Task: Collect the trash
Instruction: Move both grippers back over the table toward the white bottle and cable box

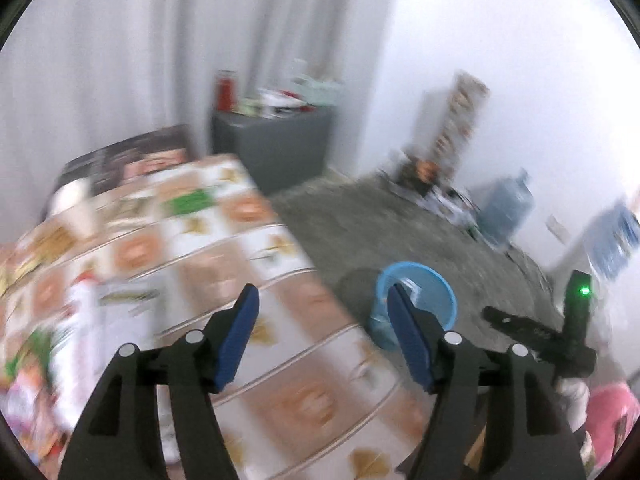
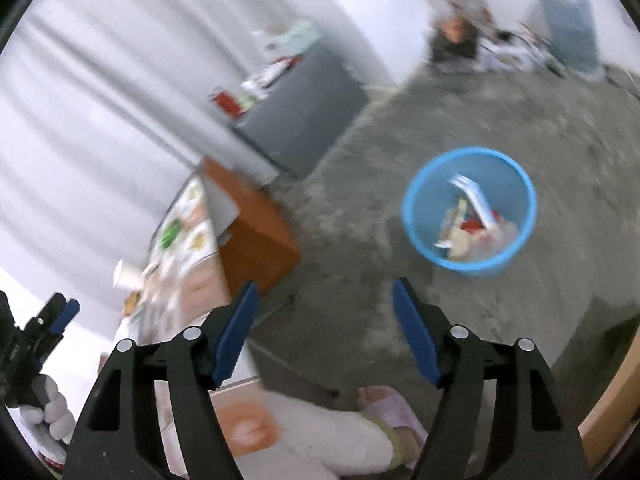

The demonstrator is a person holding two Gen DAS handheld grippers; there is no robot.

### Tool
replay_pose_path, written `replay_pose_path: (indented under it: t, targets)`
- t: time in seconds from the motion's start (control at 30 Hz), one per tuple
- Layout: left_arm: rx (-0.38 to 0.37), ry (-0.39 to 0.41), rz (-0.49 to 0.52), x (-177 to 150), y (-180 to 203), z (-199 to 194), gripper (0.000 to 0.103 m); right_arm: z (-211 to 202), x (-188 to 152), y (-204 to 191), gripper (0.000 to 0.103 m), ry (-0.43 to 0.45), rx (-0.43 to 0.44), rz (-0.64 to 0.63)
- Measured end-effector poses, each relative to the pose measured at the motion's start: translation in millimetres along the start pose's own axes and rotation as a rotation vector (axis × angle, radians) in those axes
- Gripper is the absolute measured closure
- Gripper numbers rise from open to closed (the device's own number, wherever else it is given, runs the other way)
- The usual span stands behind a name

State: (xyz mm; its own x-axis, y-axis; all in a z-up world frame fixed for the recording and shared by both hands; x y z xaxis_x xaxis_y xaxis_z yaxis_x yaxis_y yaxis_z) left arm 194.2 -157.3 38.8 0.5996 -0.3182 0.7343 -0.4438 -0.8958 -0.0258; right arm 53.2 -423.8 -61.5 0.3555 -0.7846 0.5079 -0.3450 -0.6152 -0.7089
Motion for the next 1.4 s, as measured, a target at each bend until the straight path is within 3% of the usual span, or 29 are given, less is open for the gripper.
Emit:
replay_pose_path:
  t: [0.2, 0.4, 0.6, 0.93, 1.1, 1.23, 1.4]
  targets:
    - [0.186, 0.049, -0.155, -44, -106, -62, 0.034, 8, -13, -47, 0.026, -0.046, 0.062, -0.095]
    - [0.229, 0.006, -0.277, -105, -161, -81, 0.034, 36, -27, -89, 0.026, -0.13, 0.086, -0.157]
    - [0.27, 0.001, -0.279, -128, -174, -79, 0.034, 64, -48, -128, 0.026, -0.21, 0.113, -0.217]
    - [0.24, 0.022, -0.265, -139, -186, -77, 0.034, 132, -85, -204, 0.026, -0.373, 0.173, -0.324]
    - [0.216, 0.024, -0.284, -143, -193, -74, 0.034, 177, -102, -257, 0.026, -0.489, 0.282, -0.358]
    - [0.193, 0.028, -0.32, -146, -199, -71, 0.034, 233, -115, -299, 0.029, -0.605, 0.317, -0.357]
    - [0.171, 0.037, -0.364, -151, -209, -73, 0.034, 303, -134, -319, 0.039, -0.733, 0.212, -0.354]
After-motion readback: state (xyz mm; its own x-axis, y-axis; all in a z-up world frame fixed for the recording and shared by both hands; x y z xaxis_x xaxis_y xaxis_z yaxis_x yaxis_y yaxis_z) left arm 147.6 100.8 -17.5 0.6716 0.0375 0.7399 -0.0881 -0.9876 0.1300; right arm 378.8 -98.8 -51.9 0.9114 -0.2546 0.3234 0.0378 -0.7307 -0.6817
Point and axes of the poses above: each gripper's, at about its wrist camera, not at the fingertips, and z roughly the way its jaws point, y to its right, x to its top, the point moved 4 cm from there along z, roughly the way its jaws point, and after that the axes turned 15 degrees about x, right-handed, at the moved point
